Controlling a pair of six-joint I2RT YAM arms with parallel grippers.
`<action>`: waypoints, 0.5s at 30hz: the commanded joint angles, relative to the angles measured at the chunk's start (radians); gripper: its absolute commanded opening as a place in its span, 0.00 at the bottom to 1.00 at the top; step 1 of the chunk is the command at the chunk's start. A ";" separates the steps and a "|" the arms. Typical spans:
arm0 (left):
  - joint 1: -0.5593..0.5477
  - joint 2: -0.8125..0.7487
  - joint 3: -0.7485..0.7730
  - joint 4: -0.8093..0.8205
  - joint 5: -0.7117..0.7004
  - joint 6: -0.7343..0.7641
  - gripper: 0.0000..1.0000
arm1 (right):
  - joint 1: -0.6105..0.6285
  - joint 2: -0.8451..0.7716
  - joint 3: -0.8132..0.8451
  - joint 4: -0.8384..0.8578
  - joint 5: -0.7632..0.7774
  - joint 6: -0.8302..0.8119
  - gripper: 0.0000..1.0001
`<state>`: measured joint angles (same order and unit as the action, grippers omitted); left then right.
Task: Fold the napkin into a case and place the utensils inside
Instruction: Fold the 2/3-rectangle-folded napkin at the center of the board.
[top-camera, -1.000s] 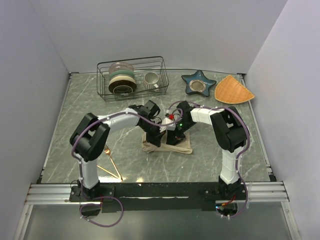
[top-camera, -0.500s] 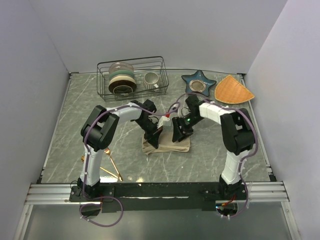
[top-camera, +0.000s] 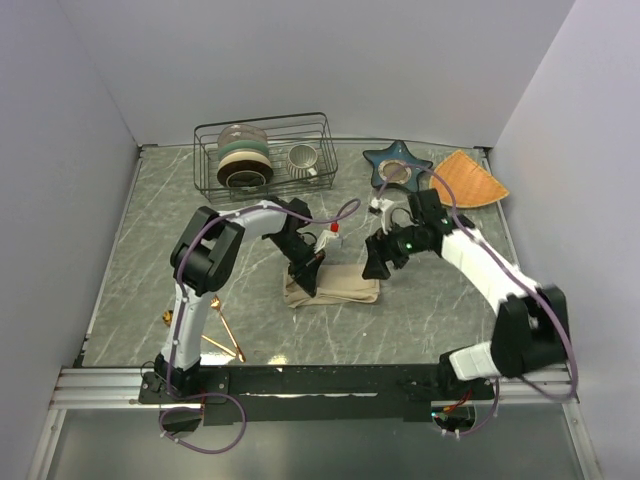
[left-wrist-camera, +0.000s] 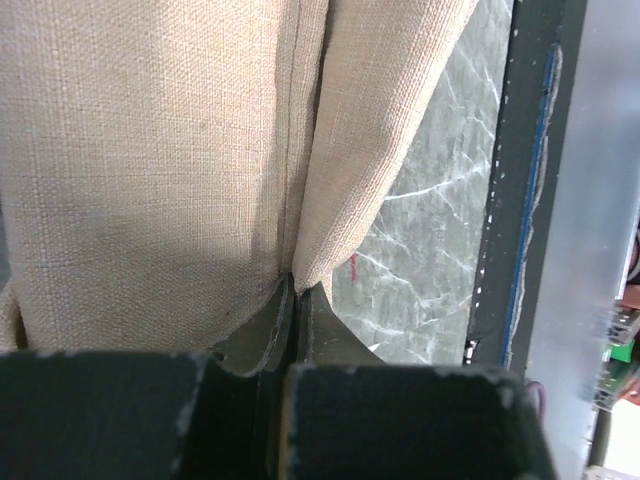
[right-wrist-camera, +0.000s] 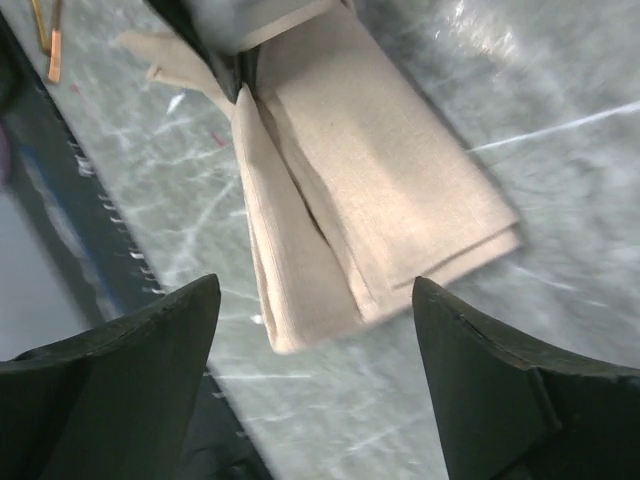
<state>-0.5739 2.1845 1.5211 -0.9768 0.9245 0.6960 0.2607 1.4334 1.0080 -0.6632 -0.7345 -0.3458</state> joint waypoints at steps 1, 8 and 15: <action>0.014 0.047 0.039 -0.042 0.011 0.046 0.01 | 0.017 -0.224 -0.109 0.163 0.070 -0.168 0.90; 0.019 0.100 0.080 -0.082 0.019 0.059 0.01 | 0.259 -0.249 -0.135 0.241 0.305 -0.279 0.91; 0.020 0.121 0.091 -0.108 0.027 0.076 0.01 | 0.409 -0.121 -0.118 0.319 0.420 -0.277 0.84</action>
<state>-0.5549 2.2578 1.5887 -1.0630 0.9802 0.6983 0.6106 1.2663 0.8749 -0.4408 -0.4141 -0.5980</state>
